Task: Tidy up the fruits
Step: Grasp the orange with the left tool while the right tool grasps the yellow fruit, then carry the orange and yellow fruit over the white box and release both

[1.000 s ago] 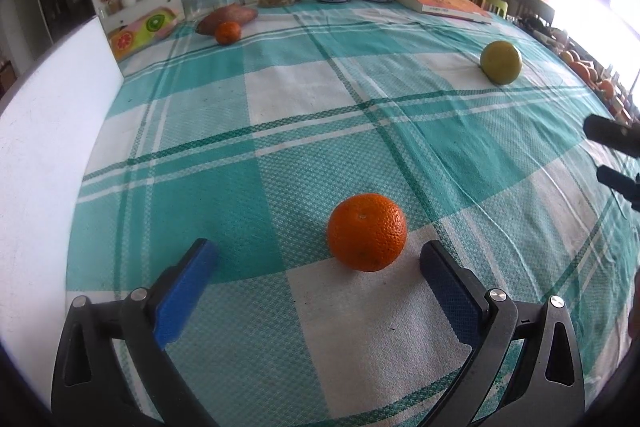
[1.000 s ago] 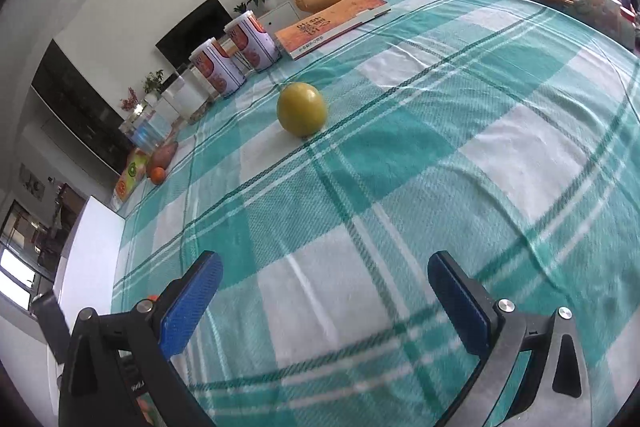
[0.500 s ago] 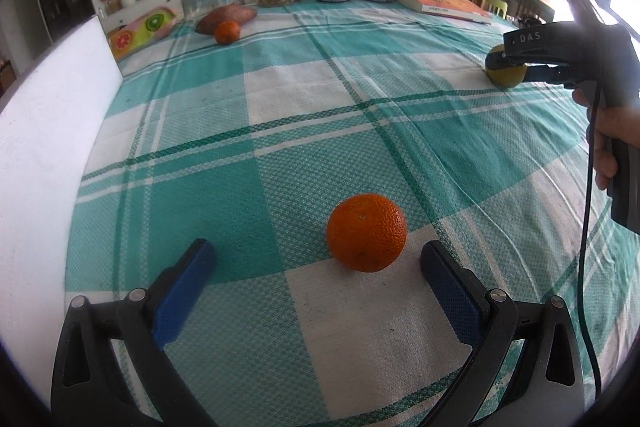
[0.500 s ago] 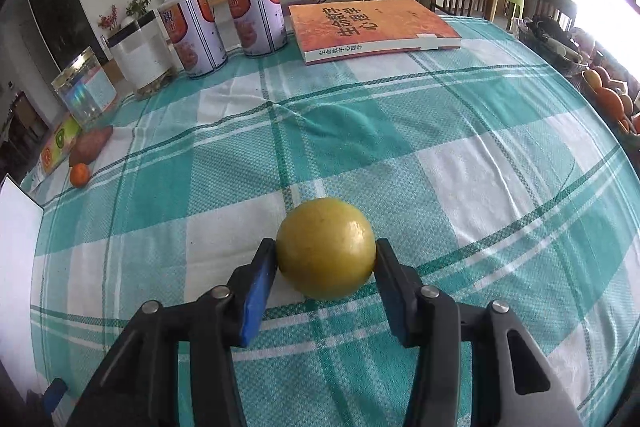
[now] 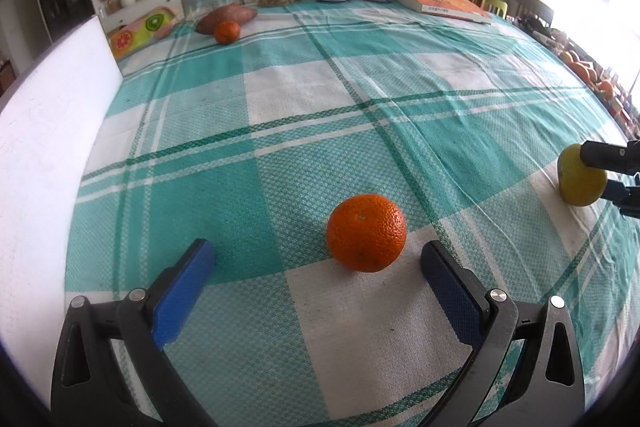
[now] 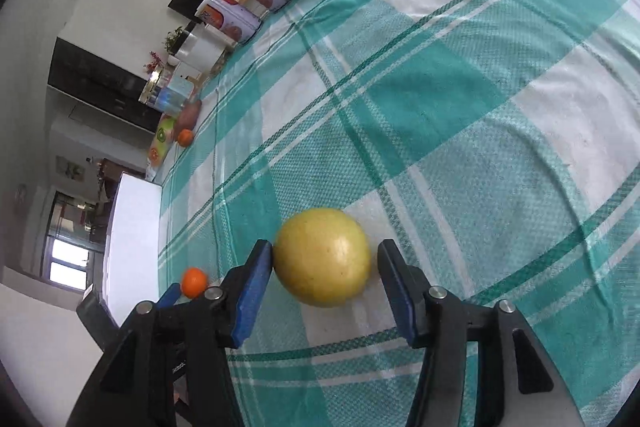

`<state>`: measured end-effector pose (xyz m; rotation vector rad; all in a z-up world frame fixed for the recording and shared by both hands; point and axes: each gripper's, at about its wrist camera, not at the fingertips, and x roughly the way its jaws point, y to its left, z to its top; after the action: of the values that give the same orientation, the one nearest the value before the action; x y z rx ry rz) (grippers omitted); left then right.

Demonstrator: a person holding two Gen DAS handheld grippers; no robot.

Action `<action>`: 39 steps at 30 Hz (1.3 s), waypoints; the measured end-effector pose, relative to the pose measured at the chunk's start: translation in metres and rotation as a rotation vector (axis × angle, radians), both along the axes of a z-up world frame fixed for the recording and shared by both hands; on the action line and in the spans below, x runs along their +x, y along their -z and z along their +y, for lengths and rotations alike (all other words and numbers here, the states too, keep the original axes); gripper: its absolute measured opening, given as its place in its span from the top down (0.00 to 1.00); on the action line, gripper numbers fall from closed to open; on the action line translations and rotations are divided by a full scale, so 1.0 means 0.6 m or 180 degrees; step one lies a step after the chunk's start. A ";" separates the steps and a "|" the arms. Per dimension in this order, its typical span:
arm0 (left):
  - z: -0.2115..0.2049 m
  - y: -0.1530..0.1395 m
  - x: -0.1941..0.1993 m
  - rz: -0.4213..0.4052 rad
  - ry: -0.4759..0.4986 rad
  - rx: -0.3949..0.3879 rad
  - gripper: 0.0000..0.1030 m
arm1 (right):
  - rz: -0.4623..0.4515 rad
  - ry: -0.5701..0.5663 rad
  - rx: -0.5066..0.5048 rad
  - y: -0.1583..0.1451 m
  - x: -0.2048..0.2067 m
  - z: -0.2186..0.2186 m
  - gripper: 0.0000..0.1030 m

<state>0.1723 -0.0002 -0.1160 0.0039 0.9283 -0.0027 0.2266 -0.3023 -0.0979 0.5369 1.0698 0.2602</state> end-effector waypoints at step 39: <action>0.019 -0.075 -0.116 0.0007 0.0344 -0.0701 0.69 | -0.0284 -0.0262 -0.1147 0.000 -0.019 0.054 0.50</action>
<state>0.1026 0.0110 -0.0709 -0.1501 0.9252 -0.2051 0.2153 -0.2700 -0.0978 0.1569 1.0240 0.1565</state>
